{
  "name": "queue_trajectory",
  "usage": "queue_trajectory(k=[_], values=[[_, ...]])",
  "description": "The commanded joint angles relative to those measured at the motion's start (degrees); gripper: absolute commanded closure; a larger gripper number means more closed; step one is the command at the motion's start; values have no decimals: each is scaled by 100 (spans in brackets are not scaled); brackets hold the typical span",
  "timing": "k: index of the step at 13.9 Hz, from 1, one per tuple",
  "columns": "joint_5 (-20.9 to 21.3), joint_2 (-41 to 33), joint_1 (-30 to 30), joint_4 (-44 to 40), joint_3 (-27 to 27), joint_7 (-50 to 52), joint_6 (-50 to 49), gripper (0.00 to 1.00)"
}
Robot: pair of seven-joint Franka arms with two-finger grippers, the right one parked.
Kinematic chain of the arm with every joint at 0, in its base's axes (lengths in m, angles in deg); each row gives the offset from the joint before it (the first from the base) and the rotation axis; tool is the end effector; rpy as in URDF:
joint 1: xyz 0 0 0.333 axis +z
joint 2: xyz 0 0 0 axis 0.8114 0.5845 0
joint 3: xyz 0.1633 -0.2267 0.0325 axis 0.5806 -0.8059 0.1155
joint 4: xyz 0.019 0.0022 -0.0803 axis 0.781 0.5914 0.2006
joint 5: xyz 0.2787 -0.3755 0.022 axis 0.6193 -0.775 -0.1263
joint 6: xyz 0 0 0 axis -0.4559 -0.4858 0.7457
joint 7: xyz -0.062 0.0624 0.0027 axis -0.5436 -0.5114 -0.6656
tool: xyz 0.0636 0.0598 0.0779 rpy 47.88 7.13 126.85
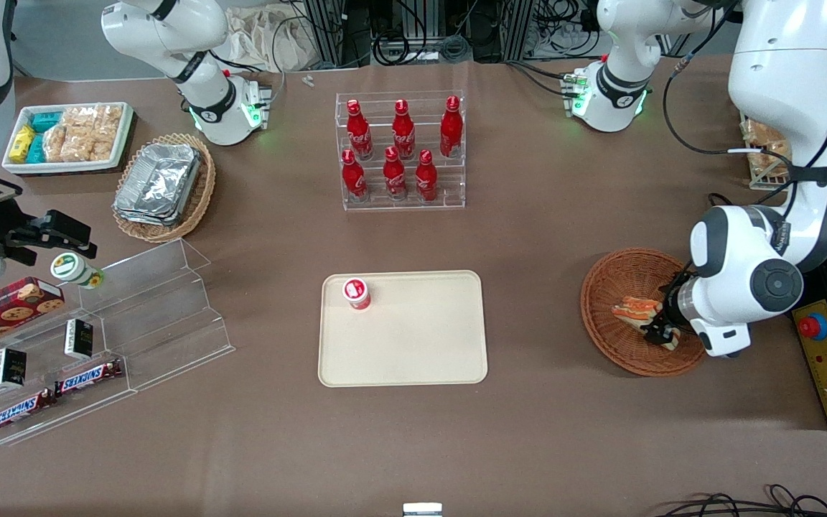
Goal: Place sandwich from basket to tray
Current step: 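Close the left gripper on the wrapped sandwich, then lift the sandwich and carry it with the left gripper to the cream tray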
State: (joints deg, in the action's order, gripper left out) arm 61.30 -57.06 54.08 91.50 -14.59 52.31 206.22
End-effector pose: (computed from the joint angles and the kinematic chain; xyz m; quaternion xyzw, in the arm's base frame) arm 0.6675 -0.0354 0.1745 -0.8605 -0.5052 0.0572 0.0316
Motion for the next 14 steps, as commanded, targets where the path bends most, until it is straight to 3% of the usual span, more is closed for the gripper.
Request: queue_trajectory(k=[1,2,3,4,5,6,11,14], values=[[-150,-47,23,234,-14,104,357,0],[-203,-38,32,234,-14,96,427,0],[-212,-3,32,225,-14,104,497,12],[-221,15,23,225,-6,104,550,37],[-221,32,23,217,-5,113,568,73],[-230,41,23,208,-5,113,568,98],[-169,-72,-56,-20,-23,367,385,100],[-124,-450,-231,-607,-32,403,-886,100]])
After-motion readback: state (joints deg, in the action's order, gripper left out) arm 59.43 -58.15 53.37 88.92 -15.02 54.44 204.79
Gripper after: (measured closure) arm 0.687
